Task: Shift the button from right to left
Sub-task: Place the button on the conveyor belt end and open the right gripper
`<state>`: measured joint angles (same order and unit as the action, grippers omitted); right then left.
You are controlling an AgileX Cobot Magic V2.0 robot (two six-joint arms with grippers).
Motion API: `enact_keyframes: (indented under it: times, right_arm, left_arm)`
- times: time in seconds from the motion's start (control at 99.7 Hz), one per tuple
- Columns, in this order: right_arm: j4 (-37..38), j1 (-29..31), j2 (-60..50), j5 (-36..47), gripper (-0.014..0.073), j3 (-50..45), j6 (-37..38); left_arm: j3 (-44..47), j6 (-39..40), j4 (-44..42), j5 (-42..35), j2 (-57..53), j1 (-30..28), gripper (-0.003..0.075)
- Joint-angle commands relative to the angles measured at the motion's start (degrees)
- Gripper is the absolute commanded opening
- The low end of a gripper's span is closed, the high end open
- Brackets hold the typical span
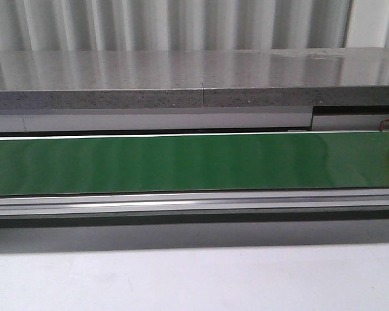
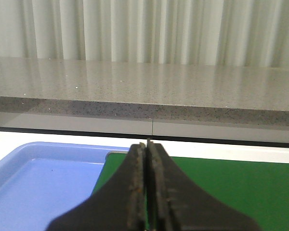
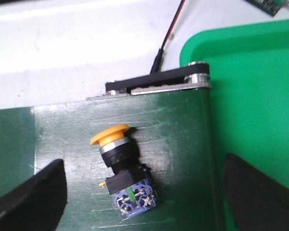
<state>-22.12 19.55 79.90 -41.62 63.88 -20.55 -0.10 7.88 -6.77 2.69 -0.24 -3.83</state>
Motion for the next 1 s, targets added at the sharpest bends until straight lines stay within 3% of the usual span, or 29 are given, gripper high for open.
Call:
enact_keyframes:
  times: [0.0,0.722,0.812,0.993]
  right_arm:
    - [-1.6,-0.01,-6.18,2.61,0.0647,0.39,-1.26]
    - [-2.0,-5.98,-42.58,11.5,0.0624,-25.31,-7.97]
    - [-2.43,-5.98,-45.82,12.41,0.0519,-27.49,-7.97]
    - [-2.42,-5.98,-49.05,12.48,0.0141,-29.25,-7.97]
  left_arm:
    - [1.41,0.47,0.01,-4.72,-2.02,0.51,-0.002]
    - [1.41,0.47,0.01,-4.72,-2.02,0.51,-0.002]
    - [1.41,0.47,0.01,-4.72,-2.02,0.51,-0.002]
    - [1.41,0.47,0.01,-4.72,-2.02,0.51,-0.002]
